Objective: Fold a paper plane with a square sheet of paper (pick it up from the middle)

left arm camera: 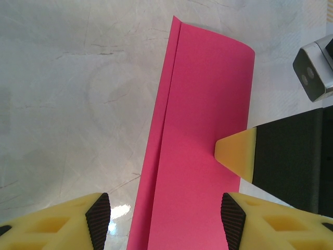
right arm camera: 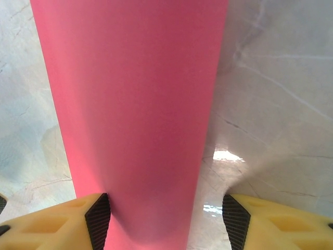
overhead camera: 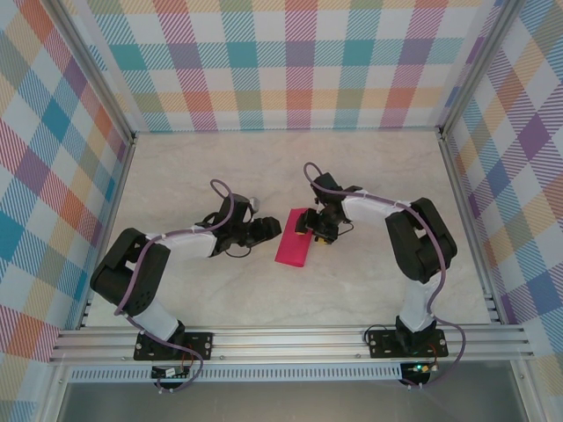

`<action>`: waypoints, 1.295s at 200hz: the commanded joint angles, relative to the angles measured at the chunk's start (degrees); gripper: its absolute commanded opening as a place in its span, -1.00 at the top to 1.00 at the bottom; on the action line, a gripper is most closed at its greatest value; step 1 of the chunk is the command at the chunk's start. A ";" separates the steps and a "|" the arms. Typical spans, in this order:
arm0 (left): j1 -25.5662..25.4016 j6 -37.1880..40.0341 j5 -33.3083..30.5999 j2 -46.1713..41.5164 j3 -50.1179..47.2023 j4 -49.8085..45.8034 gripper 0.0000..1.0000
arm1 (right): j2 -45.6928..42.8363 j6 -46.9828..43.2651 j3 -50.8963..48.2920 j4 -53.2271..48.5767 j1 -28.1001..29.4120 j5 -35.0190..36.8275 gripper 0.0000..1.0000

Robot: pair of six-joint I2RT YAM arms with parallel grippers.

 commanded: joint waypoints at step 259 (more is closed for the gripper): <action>-0.91 1.30 1.61 1.92 1.52 0.53 -0.05 | 14.54 4.10 4.98 -10.37 2.66 12.07 -0.35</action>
